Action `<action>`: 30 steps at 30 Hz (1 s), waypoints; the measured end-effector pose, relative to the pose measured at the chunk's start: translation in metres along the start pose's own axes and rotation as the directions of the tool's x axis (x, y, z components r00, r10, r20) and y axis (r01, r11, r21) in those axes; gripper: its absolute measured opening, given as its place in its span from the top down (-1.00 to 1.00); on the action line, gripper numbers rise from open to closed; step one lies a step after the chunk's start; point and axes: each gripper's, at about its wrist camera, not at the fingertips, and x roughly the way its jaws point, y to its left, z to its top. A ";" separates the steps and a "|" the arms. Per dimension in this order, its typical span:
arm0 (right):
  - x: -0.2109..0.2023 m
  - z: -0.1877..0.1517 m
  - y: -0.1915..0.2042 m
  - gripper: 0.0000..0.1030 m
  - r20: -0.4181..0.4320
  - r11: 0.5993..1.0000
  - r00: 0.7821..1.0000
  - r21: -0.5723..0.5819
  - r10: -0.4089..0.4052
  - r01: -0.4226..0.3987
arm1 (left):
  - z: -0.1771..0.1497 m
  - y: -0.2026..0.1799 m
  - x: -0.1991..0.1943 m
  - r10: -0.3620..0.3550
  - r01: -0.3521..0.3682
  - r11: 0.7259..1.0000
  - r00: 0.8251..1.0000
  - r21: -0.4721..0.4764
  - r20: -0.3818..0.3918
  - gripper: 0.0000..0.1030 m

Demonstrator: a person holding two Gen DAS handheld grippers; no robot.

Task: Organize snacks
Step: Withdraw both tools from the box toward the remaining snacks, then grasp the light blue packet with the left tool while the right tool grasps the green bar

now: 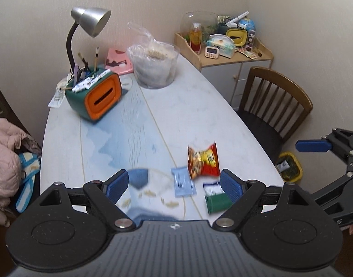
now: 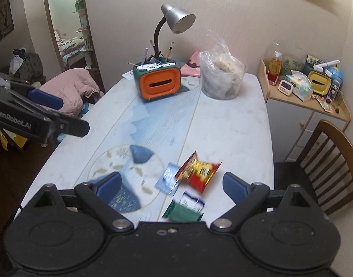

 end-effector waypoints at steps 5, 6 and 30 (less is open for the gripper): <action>0.044 0.000 -0.018 -0.83 -0.065 0.999 0.998 -0.031 0.012 -0.014 | 0.011 -0.004 0.053 0.010 -0.011 1.000 0.997 -0.019 -0.071 -0.68; 0.054 -0.002 -0.021 -0.83 -0.084 0.999 0.996 -0.035 0.019 -0.022 | 0.010 -0.004 0.066 0.015 -0.017 1.000 0.996 -0.024 -0.092 -0.68; 0.205 -0.102 0.005 -0.56 -0.382 0.879 0.924 -0.448 -0.023 -0.163 | -0.044 -0.004 0.289 -0.008 -0.061 0.986 0.914 -0.157 -0.405 -0.68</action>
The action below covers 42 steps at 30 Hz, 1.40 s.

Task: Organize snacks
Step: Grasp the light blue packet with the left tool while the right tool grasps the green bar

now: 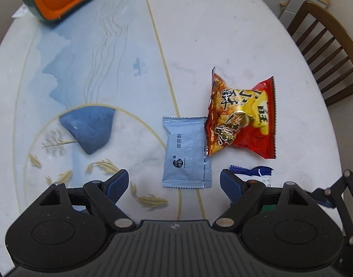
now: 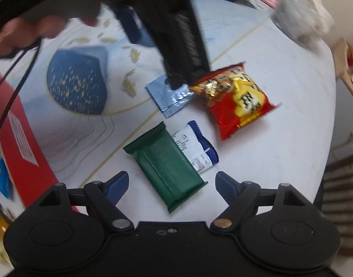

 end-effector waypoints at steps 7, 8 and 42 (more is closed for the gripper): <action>0.014 0.006 -0.002 -0.45 0.013 0.999 1.000 -0.048 -0.005 0.006 | 0.011 -0.007 0.021 -0.015 0.015 1.000 1.000 -0.017 -0.026 -0.68; 0.015 0.007 -0.002 -0.43 0.014 0.998 1.000 -0.055 -0.007 0.008 | 0.013 -0.009 0.024 -0.016 0.015 1.000 0.999 -0.019 -0.031 -0.68; 0.012 -0.007 -0.027 0.17 0.062 0.987 0.997 0.149 0.050 -0.059 | 0.002 0.008 0.031 0.027 -0.027 0.993 1.000 -0.117 0.005 0.15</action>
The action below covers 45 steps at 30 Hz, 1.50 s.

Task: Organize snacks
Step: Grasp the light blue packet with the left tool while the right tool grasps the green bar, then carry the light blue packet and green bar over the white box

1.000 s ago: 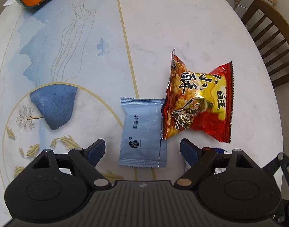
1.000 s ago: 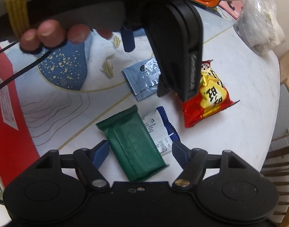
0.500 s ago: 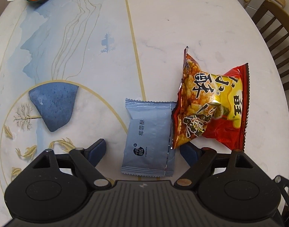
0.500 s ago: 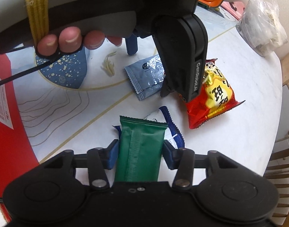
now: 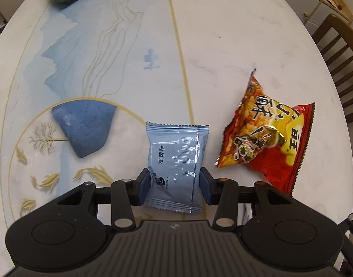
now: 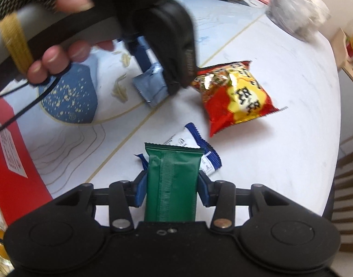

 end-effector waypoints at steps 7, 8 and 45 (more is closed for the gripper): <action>-0.022 -0.005 -0.012 0.17 0.033 0.995 0.999 0.097 0.009 -0.012 | -0.006 0.022 -0.014 -0.016 0.017 0.998 1.000 -0.062 0.017 0.15; -0.026 -0.005 -0.012 0.17 0.041 0.994 0.999 0.107 0.009 -0.014 | -0.006 0.025 -0.018 -0.016 0.018 0.997 1.000 -0.070 0.020 0.15; -0.240 -0.031 0.125 0.17 0.292 0.982 0.956 0.188 -0.028 -0.029 | -0.178 0.090 -0.308 -0.083 0.070 0.996 0.940 0.051 0.330 0.15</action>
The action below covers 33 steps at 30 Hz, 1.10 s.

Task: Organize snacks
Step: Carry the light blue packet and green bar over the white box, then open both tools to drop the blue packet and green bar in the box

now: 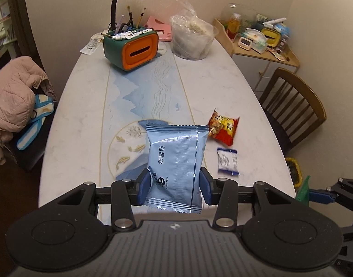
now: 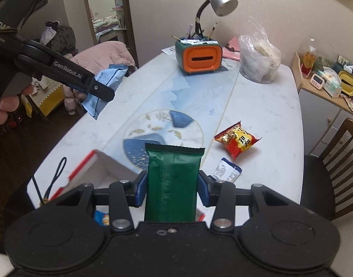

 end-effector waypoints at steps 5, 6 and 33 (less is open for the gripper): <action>-0.014 -0.009 0.026 0.17 -0.009 1.000 1.000 -0.012 0.004 -0.004 | -0.023 -0.001 -0.023 0.006 -0.006 0.999 1.000 0.040 -0.018 0.15; -0.015 -0.011 0.031 0.17 -0.012 1.000 1.000 -0.015 0.002 -0.002 | -0.028 -0.001 -0.025 0.007 -0.005 0.999 1.000 0.050 -0.024 0.15; 0.087 -0.098 0.073 0.17 -0.286 0.996 0.957 0.084 0.040 -0.016 | -0.144 -0.011 0.081 0.022 0.021 0.993 0.936 0.117 -0.351 0.15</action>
